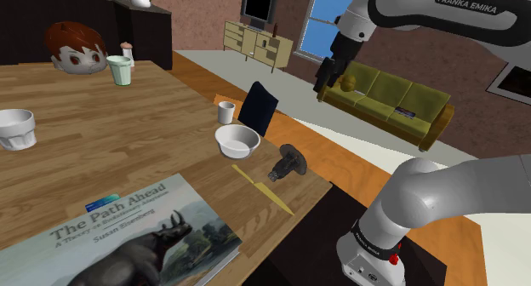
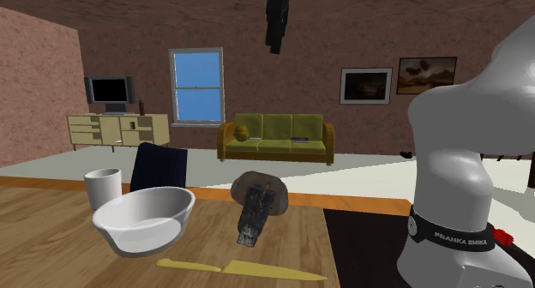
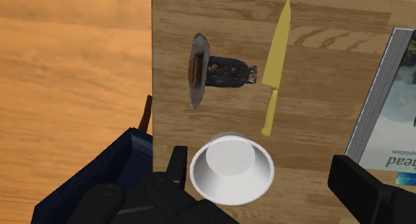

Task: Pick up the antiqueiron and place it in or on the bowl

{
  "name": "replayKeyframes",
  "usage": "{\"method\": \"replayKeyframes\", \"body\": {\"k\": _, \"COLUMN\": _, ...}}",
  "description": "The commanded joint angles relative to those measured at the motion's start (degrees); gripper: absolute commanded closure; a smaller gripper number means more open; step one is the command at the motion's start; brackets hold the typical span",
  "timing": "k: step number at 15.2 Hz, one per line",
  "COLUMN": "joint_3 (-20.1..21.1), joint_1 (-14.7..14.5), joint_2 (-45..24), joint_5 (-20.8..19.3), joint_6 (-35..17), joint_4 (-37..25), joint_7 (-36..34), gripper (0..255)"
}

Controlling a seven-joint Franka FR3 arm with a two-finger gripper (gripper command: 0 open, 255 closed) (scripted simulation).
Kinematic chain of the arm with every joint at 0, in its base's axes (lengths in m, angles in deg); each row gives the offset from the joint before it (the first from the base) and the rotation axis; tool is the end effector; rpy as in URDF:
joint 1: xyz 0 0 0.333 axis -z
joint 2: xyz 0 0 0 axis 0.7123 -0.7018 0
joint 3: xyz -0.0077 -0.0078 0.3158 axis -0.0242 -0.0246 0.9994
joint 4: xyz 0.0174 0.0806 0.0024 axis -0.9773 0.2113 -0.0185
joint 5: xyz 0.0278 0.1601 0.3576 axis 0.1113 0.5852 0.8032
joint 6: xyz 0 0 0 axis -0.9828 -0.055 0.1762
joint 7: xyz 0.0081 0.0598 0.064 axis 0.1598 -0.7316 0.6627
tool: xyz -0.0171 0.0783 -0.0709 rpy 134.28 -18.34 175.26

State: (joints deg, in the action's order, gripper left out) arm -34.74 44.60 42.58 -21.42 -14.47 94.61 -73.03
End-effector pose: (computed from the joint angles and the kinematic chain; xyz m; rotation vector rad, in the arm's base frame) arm 0.3222 -0.0170 0.6182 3.1061 0.1323 0.2476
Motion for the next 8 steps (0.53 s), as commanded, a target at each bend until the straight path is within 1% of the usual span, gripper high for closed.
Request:
{"method": "replayKeyframes", "body": {"k": 1, "joint_3": 0.0, "joint_1": 0.0, "joint_2": 0.0, "joint_5": 0.0, "joint_6": 0.0, "joint_4": 0.0, "joint_7": 0.0, "gripper": 0}}
{"method": "replayKeyframes", "body": {"k": 8, "joint_3": -4.9, "joint_1": 1.5, "joint_2": 0.1, "joint_5": 1.7, "joint_6": -13.0, "joint_4": 13.0, "joint_7": 0.9, "gripper": 0}}
